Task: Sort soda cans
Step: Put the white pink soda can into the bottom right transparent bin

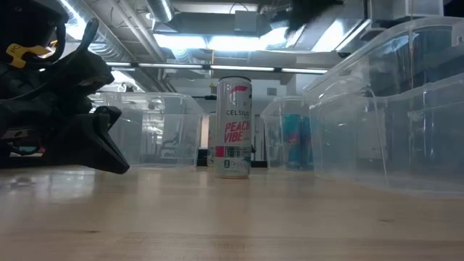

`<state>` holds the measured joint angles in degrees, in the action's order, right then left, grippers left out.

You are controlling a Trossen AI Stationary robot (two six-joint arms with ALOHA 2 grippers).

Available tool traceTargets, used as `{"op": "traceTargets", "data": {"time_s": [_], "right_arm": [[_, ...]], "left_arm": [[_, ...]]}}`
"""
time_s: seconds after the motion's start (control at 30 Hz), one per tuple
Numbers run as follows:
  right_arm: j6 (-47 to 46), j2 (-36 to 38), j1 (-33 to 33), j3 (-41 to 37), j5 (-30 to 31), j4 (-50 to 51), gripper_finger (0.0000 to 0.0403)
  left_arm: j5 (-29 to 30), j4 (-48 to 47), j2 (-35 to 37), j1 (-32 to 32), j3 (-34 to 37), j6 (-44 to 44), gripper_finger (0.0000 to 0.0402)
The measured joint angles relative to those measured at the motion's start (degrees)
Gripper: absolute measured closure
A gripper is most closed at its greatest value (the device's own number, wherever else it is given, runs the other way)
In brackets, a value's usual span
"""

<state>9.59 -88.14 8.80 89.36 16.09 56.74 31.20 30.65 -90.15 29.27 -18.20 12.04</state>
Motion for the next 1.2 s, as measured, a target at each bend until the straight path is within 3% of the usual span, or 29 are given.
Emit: {"op": "traceTargets", "data": {"time_s": [0.13,0.33,0.57,0.87,1.2], "right_arm": [[12.2,-1.6,0.0,0.0,2.7,-14.1,0.0107],[26.7,-5.8,-0.1,-0.1,4.4,-27.0,0.0107],[22.8,-9.1,-4.9,-0.1,-1.8,-25.8,0.0107],[16.4,-14.5,-9.6,-0.1,-16.5,-22.4,0.0107],[14.4,-16.5,-9.6,-0.1,-18.1,-19.3,0.0107]], "left_arm": [[0.0,0.0,0.0,0.0,0.0,0.0,0.0394],[0.0,0.1,0.0,0.0,0.0,0.9,0.0394],[0.0,0.0,0.0,0.0,0.0,1.1,0.0394],[-0.1,0.0,0.0,0.0,0.0,1.6,0.0394],[-0.1,-0.1,0.0,0.0,0.0,2.3,0.0394]]}}
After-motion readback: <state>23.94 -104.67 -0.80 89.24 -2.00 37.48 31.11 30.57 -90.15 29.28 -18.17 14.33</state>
